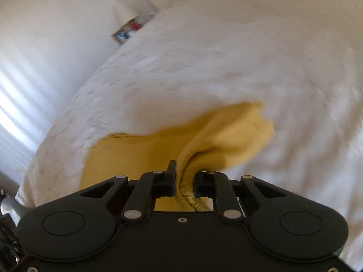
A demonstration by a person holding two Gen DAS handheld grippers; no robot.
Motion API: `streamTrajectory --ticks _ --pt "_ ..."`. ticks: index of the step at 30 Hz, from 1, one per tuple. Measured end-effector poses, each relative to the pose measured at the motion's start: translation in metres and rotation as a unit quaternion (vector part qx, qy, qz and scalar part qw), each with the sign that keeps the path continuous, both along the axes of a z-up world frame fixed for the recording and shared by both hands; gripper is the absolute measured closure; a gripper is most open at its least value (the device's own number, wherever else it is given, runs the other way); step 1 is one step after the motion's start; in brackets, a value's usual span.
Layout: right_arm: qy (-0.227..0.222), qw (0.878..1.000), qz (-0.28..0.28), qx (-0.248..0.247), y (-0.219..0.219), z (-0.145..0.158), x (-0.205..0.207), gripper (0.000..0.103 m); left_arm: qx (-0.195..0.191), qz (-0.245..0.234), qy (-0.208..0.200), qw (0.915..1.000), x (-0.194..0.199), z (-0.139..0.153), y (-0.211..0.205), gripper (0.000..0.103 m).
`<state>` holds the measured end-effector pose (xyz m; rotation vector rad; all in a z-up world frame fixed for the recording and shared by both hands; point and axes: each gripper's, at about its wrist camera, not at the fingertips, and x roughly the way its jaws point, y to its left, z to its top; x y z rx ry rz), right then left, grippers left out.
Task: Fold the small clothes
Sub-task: 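Grasp the edge of the folded sweater with the right gripper, then lift the sweater edge with the right gripper and fold it over the sweater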
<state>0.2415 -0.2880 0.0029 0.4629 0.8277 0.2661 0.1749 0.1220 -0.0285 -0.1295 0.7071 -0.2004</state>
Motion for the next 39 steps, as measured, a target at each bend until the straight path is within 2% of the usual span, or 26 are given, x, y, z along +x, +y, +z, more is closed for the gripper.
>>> streamTrajectory --ticks 4,11,16,21,27,30,32,36,39 --pt "-0.014 0.999 0.041 0.008 0.055 0.016 0.015 0.081 -0.013 -0.019 -0.003 0.9997 -0.003 0.004 0.011 0.009" --pt "-0.003 0.996 0.086 0.019 0.146 -0.002 0.043 0.082 -0.041 0.003 -0.013 0.9991 -0.001 0.009 0.029 0.009" --pt "0.004 0.994 0.104 0.009 0.179 -0.014 0.051 0.082 -0.047 0.008 -0.001 0.9989 0.003 0.007 0.034 0.009" --pt "0.01 0.992 0.12 -0.024 0.21 -0.021 0.057 0.081 -0.051 0.006 0.0 0.9987 0.004 0.008 0.037 0.009" --pt "0.02 0.988 0.14 -0.058 0.234 -0.029 0.056 0.08 -0.055 0.002 0.015 0.9984 0.007 0.004 0.037 0.009" --pt "0.035 0.984 0.162 -0.061 0.241 -0.035 0.058 0.073 -0.054 -0.003 0.019 0.9984 0.008 0.001 0.036 0.009" --pt "0.034 0.983 0.173 -0.04 0.24 -0.033 0.059 0.068 -0.053 -0.007 0.021 0.9984 0.009 0.0 0.035 0.009" --pt "0.006 0.978 0.205 0.029 0.228 -0.012 0.049 0.068 -0.054 -0.011 0.023 0.9982 0.007 -0.002 0.034 0.009" --pt "-0.023 0.977 0.208 0.043 0.213 0.007 0.036 0.068 -0.054 -0.013 0.023 0.9982 0.007 0.0 0.035 0.009"
